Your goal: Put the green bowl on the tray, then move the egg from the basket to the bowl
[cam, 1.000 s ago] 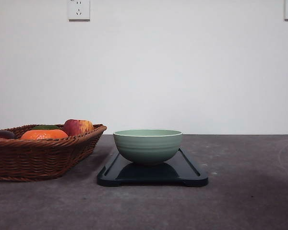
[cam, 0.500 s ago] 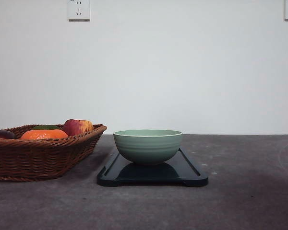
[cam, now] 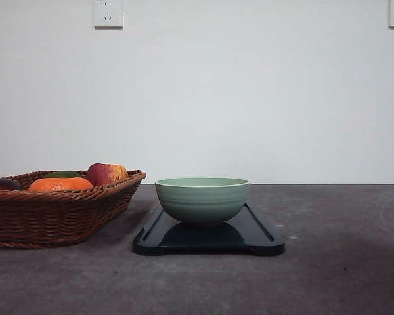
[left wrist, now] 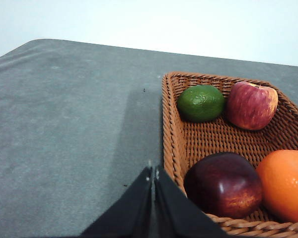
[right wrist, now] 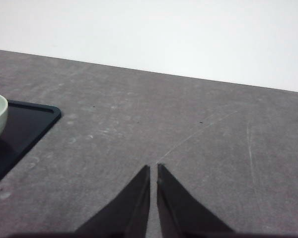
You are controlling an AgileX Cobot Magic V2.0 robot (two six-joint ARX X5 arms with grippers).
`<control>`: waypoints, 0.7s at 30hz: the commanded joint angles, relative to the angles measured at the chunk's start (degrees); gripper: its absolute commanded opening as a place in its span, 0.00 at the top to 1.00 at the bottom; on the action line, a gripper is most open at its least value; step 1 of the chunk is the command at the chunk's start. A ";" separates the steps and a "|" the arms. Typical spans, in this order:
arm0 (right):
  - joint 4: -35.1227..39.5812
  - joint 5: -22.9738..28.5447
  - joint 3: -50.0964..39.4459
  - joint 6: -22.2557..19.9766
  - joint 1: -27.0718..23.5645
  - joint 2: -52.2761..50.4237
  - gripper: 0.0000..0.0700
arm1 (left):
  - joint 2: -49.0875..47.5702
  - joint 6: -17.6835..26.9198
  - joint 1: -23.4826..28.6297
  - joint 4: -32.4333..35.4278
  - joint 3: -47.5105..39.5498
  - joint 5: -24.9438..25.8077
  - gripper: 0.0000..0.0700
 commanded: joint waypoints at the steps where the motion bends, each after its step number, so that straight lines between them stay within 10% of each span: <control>1: 0.66 -0.02 -0.24 0.79 0.00 0.07 0.98 | -0.09 -0.30 0.00 -0.26 -1.07 -0.15 1.00; 21: 0.66 0.00 -0.24 0.79 0.00 0.07 0.98 | -0.09 -0.28 0.00 -0.26 -1.07 -0.15 1.00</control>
